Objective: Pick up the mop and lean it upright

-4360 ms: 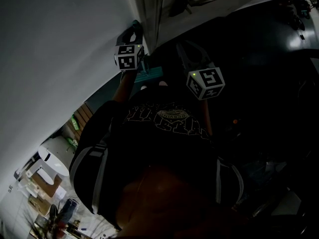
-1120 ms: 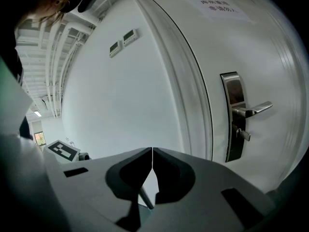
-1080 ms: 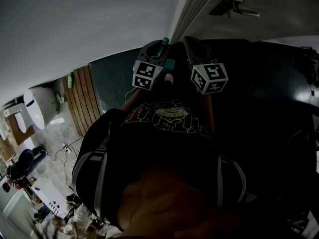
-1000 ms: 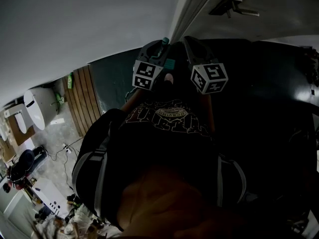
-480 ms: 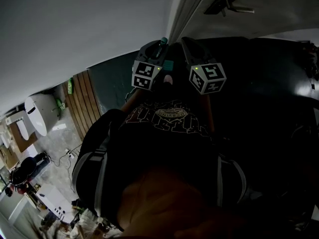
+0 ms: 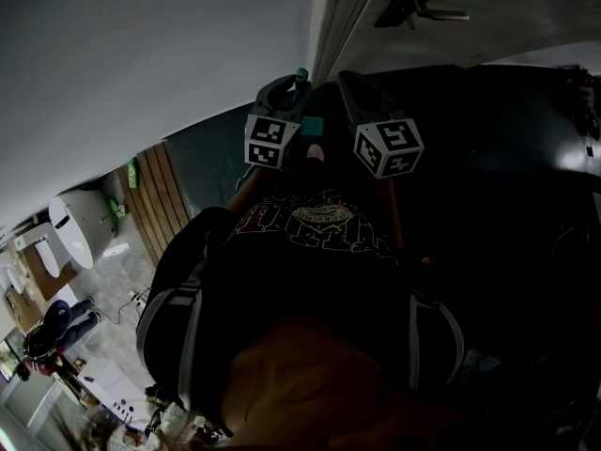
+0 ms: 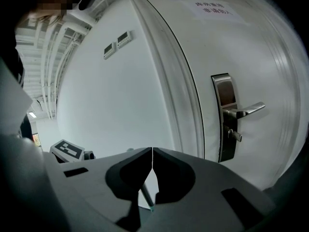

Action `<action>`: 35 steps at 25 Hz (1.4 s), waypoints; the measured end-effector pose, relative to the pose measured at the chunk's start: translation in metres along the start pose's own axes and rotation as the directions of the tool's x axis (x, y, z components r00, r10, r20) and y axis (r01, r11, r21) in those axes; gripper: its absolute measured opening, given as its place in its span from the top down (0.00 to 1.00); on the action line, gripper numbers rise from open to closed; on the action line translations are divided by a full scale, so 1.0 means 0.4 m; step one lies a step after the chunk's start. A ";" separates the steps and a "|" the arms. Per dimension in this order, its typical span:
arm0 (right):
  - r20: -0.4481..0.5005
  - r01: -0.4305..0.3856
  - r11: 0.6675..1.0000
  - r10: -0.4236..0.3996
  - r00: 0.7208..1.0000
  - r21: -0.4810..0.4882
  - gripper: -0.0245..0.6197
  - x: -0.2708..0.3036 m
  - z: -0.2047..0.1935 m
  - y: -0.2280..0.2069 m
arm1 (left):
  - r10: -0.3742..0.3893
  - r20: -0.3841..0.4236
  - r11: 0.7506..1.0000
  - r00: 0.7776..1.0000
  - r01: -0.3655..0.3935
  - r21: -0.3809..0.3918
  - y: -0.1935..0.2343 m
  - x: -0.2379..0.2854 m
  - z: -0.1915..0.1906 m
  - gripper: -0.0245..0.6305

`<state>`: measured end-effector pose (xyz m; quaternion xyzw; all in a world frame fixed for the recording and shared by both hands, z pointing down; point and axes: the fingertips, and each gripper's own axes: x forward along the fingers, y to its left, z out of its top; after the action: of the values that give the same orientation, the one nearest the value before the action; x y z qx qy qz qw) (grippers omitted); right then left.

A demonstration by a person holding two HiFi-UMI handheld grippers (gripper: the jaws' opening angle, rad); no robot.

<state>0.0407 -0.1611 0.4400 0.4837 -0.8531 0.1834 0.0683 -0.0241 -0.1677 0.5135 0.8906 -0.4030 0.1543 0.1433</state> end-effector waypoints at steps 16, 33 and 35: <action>0.010 0.033 0.999 -0.033 0.999 0.010 0.93 0.013 0.022 -0.046 | -0.003 -0.007 1.000 1.000 0.003 0.010 0.037 0.067 0.029 0.74; 0.017 0.104 0.994 -0.105 0.994 0.027 0.93 0.027 0.037 -0.088 | -0.013 -0.008 1.000 1.000 0.013 0.006 0.116 0.159 0.060 0.74; 0.018 0.116 0.993 -0.116 0.993 0.031 0.93 0.026 0.038 -0.100 | -0.017 -0.010 1.000 1.000 0.017 0.005 0.122 0.176 0.063 0.74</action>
<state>0.0700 -0.1939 0.4391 0.5352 -0.8213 0.1871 0.0632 -0.0131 -0.2556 0.5246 0.8936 -0.3942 0.1588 0.1443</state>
